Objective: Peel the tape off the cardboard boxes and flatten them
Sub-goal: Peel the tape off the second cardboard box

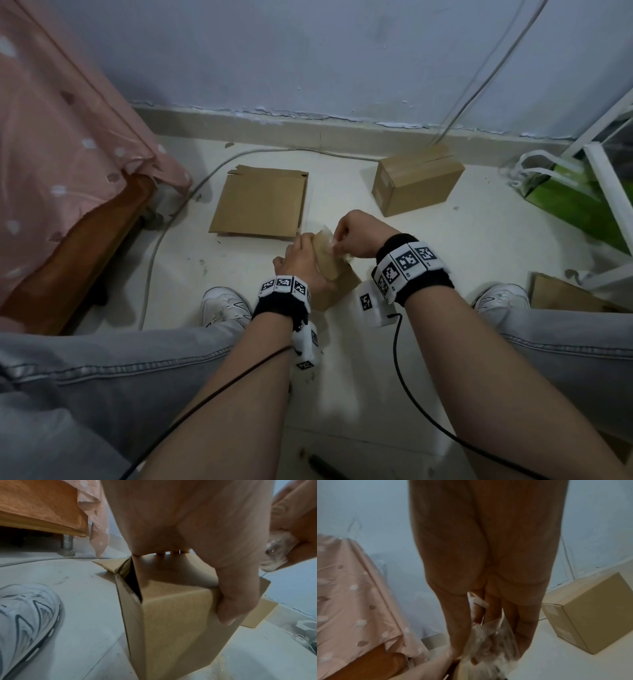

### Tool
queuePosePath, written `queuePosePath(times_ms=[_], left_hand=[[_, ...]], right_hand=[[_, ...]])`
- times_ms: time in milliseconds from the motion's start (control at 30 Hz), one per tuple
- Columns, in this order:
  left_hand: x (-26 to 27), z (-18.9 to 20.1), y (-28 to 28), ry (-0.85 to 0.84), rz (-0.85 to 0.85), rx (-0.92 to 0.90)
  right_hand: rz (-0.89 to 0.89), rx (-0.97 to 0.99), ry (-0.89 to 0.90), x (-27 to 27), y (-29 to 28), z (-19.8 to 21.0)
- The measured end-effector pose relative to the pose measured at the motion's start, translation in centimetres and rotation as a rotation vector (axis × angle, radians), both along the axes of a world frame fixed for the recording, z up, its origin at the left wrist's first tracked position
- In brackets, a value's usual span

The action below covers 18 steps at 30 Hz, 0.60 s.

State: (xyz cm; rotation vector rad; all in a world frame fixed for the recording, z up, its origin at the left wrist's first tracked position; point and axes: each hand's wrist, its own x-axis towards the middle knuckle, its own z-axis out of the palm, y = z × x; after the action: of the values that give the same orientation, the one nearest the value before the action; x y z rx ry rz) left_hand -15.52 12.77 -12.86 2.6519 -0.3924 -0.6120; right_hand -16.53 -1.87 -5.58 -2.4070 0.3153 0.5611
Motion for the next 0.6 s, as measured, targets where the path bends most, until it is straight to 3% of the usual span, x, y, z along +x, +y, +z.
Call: queuePosePath(times_ms=[200,600], left_hand=[[-0.7,-0.1,0.0,-0.018,0.006,-0.054],[-0.2,-0.3,1.3,0.033,0.118,-0.17]], right_hand=[[0.102,-0.05,0.067,0.0,0.4,-0.2],[-0.149,0.019,-0.011,-0.1,-0.1,-2.1]])
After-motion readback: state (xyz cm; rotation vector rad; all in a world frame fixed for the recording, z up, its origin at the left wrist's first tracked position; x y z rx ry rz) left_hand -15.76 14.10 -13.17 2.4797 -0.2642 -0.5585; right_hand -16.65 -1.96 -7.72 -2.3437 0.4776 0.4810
